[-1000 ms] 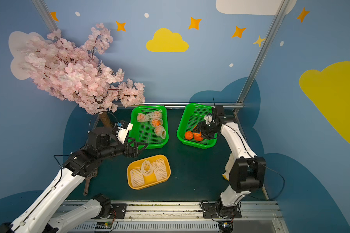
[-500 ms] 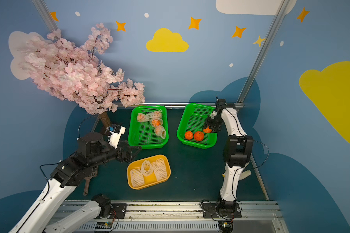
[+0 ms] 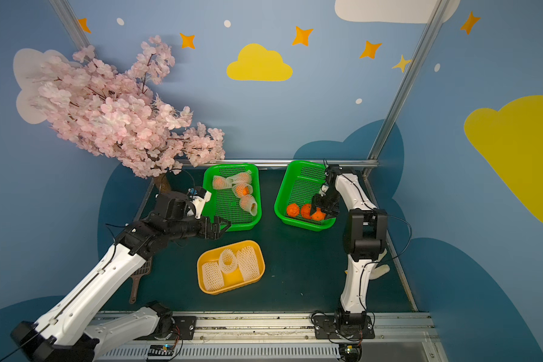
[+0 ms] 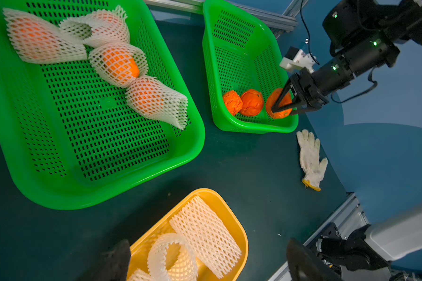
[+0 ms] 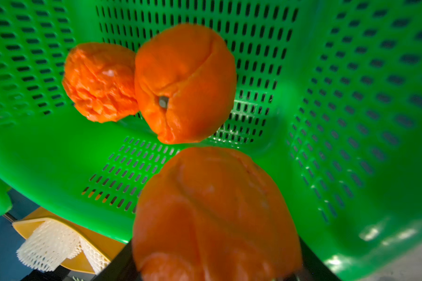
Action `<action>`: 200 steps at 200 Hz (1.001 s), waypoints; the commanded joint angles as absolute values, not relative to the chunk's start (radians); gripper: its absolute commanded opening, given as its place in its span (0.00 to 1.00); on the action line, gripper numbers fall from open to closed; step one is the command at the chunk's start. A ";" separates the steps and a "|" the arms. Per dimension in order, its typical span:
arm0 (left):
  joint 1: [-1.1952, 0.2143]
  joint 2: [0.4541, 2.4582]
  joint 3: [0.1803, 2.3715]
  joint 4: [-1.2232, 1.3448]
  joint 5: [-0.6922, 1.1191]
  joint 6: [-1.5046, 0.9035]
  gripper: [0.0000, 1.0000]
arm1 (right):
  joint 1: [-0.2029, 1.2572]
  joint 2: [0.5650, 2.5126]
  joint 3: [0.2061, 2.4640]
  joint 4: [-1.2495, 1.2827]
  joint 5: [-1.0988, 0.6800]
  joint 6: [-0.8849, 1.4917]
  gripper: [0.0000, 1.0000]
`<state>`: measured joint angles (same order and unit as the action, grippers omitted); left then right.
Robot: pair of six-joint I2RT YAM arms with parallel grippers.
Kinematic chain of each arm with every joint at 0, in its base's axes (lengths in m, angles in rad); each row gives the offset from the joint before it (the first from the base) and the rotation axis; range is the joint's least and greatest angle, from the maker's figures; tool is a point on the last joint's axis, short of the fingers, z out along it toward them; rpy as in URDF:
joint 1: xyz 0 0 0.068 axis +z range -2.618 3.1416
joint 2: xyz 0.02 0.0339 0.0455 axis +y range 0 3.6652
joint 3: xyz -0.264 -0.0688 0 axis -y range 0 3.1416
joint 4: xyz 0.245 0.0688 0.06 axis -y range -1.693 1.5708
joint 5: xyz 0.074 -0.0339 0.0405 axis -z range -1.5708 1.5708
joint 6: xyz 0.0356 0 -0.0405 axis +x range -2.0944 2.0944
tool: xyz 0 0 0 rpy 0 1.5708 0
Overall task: Remove foam nets from oranges
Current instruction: Place the orange in the basket, then pick up the orange from the basket.
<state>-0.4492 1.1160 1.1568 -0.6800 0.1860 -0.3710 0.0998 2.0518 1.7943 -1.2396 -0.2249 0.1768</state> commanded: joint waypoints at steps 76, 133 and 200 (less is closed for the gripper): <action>-0.341 1.573 1.413 -0.622 0.313 -0.502 0.99 | 0.136 1.782 1.726 -1.229 -0.277 0.178 0.82; -0.337 1.872 1.642 -0.695 0.321 -0.560 0.97 | 0.255 1.576 1.681 -1.261 -0.308 0.173 0.82; -0.326 2.033 1.720 -0.650 0.321 -0.738 0.97 | 0.366 1.307 1.464 -1.237 -0.339 0.241 0.82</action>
<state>-0.3336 2.0140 1.6997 -0.6682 0.3172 -0.6479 0.3439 1.3849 1.5253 -1.2354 -0.3168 0.2031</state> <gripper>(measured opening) 0.966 0.824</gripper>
